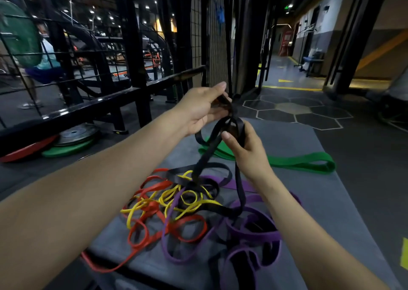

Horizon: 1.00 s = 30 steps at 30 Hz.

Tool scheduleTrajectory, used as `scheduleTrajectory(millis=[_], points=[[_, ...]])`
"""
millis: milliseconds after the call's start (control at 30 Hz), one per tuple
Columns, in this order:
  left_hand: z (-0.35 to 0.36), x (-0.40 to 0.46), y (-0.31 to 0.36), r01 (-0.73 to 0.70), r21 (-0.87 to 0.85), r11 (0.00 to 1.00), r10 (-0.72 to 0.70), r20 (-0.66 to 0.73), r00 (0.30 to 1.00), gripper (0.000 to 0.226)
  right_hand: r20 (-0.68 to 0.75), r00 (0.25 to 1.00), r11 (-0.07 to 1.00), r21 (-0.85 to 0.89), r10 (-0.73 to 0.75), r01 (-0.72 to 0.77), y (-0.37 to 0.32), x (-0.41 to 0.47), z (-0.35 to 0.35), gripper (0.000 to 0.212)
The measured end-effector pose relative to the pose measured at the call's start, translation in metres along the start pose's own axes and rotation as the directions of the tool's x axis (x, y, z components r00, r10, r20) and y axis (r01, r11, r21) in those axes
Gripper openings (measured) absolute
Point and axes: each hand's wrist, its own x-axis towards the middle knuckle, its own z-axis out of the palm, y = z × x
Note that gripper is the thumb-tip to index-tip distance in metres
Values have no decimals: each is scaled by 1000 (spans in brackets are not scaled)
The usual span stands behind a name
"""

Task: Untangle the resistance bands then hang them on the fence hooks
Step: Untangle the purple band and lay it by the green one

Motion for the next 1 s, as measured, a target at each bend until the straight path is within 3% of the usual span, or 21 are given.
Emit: scheduleTrajectory(millis=[133, 267, 333, 400, 433, 467, 533, 600, 733, 767, 800, 833, 933, 1000], points=[[-9, -6, -11, 36, -30, 999, -36, 5, 999, 35, -70, 995, 997, 25, 72, -70, 1, -3, -8, 17], [-46, -27, -49, 223, 240, 945, -197, -126, 972, 47, -224, 962, 984, -54, 156, -172, 14, -6, -25, 9], [-71, -40, -88, 305, 549, 778, -235, -196, 952, 32, -268, 941, 970, -69, 209, -235, 23, -8, -29, 8], [-94, -52, -129, 271, 857, 437, -217, -192, 957, 22, -270, 934, 959, -92, 234, -267, 30, -11, -29, 9], [-101, -58, -145, 258, 905, 338, -205, -196, 959, 20, -276, 930, 956, -93, 243, -277, 32, -11, -28, 9], [-107, -61, -159, 247, 920, 303, -189, -196, 962, 24, -286, 925, 954, -90, 249, -285, 33, -12, -28, 10], [-111, -59, -175, 186, 930, 318, -73, -172, 982, 37, -304, 920, 956, -78, 248, -283, 32, -13, -29, 11], [-110, -52, -181, 122, 957, 263, -9, -124, 992, 50, -316, 916, 957, -68, 248, -283, 29, -13, -30, 11], [-105, -39, -187, 24, 987, -161, -83, -38, 996, 48, -354, 908, 961, -73, 226, -267, 23, -14, -38, 10], [-104, -36, -184, 8, 982, -190, -68, -21, 997, 42, -372, 906, 962, -95, 203, -255, 21, -14, -41, 11], [-104, -31, -180, -3, 990, -140, -33, -2, 999, 36, -394, 902, 963, -119, 177, -241, 19, -14, -45, 13], [-105, -25, -174, -19, 1000, -2, 31, 19, 999, 31, -418, 895, 963, -140, 155, -232, 19, -13, -49, 17], [-106, -4, -141, -28, 835, 549, 185, -89, 979, 20, -463, 877, 957, -171, 132, -234, 23, -9, -53, 22], [-109, 12, -120, 8, 733, 681, 230, -224, 947, 26, -465, 874, 954, -170, 144, -247, 27, -7, -48, 15]])
